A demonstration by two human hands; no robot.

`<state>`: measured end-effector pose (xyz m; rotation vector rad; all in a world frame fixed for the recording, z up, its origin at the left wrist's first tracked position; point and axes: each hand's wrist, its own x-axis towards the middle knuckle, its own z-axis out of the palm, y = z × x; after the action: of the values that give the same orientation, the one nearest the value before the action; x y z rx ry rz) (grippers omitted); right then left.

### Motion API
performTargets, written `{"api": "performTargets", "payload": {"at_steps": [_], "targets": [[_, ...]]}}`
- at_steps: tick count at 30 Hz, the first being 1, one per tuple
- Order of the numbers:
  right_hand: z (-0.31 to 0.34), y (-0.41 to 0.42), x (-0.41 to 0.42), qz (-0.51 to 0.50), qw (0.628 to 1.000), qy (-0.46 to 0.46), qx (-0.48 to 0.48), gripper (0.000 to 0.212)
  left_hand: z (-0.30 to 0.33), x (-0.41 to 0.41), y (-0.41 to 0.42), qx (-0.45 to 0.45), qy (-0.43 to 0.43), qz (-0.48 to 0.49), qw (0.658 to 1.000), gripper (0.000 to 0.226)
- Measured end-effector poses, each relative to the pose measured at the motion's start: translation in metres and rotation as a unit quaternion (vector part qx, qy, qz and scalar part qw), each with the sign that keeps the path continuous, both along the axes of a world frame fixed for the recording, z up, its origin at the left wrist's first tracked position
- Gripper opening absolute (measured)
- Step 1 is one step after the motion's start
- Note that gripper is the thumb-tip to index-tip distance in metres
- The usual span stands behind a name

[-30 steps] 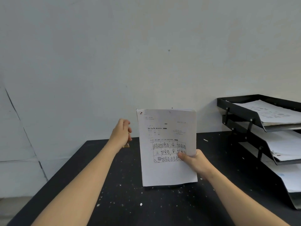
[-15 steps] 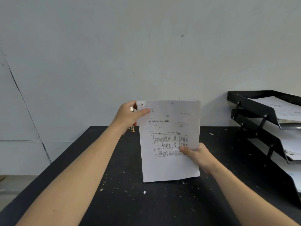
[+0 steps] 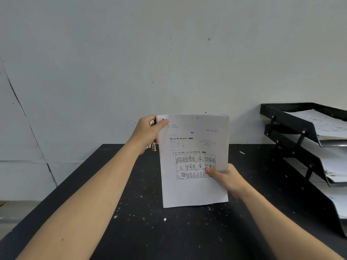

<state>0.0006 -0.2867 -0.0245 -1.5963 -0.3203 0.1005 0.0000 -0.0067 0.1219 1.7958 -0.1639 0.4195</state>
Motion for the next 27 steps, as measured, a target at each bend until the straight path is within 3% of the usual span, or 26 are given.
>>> {"api": "performTargets", "payload": {"at_steps": [4,20,24,27], "targets": [[-0.003,-0.002,0.002,0.002,1.0,-0.001,0.003,0.027,0.0,0.001,-0.001,0.012,0.0,-0.005,1.0,0.011],[0.001,-0.002,-0.003,-0.006,1.0,0.004,-0.001,0.021,0.002,0.001,-0.005,0.018,0.004,0.0,1.0,0.012],[0.0,-0.004,-0.002,-0.004,1.0,0.009,0.002,0.021,-0.004,0.004,0.001,-0.004,0.025,-0.007,1.0,0.021],[-0.001,-0.008,-0.001,-0.006,1.0,0.011,0.004,0.02,-0.016,0.007,-0.001,-0.08,0.084,-0.019,0.993,0.029]]}}
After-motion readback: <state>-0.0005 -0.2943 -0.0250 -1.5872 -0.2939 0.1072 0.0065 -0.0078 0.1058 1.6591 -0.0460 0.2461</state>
